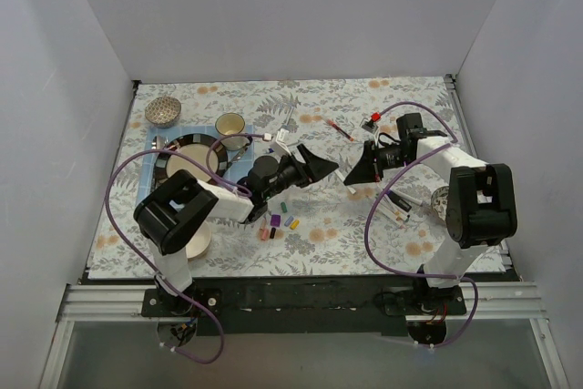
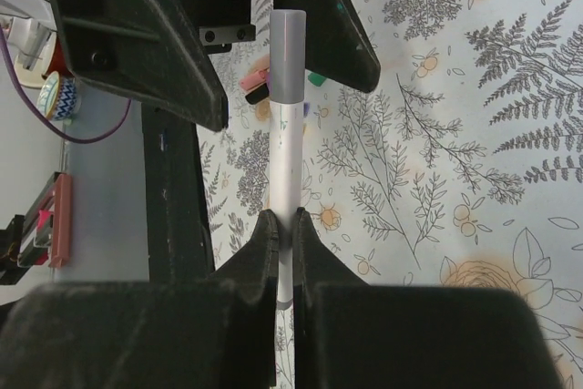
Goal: Open the pen caps
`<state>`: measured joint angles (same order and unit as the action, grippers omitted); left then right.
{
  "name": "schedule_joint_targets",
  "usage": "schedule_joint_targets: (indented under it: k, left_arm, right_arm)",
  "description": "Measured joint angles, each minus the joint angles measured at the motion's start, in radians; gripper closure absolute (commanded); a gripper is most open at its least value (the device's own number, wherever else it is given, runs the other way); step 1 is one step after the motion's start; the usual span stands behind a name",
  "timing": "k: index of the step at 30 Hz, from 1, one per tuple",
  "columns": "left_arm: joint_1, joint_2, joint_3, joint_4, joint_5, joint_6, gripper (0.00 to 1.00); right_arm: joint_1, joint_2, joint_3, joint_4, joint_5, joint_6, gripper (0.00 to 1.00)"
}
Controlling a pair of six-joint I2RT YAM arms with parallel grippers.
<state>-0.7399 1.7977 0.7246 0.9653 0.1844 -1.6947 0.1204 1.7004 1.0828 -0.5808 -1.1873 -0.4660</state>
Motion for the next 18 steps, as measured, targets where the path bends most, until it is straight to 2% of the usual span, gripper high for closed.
schedule_joint_targets:
  k: [1,8,9,14,18]
  left_arm:
    - [-0.005,0.008,0.01,0.01,-0.007,0.0,0.28]
    - [-0.024,0.028,0.036,0.051,-0.034,-0.002,0.5]
    - [-0.024,0.03,0.038,0.053,-0.039,-0.003,0.57]
    - [-0.024,0.031,0.041,0.06,-0.044,-0.003,0.6]
    - [-0.024,0.031,0.043,0.06,-0.047,0.005,0.68]
  right_arm:
    - [0.003,0.0,0.0,0.0,-0.006,0.0,0.99]
    - [0.005,0.0,0.0,0.0,-0.03,0.0,0.99]
    - [0.005,0.0,0.0,0.0,-0.031,0.0,0.99]
    - [0.005,0.0,0.0,0.0,-0.032,0.0,0.99]
    - [0.006,0.0,0.0,0.0,-0.032,0.0,0.99]
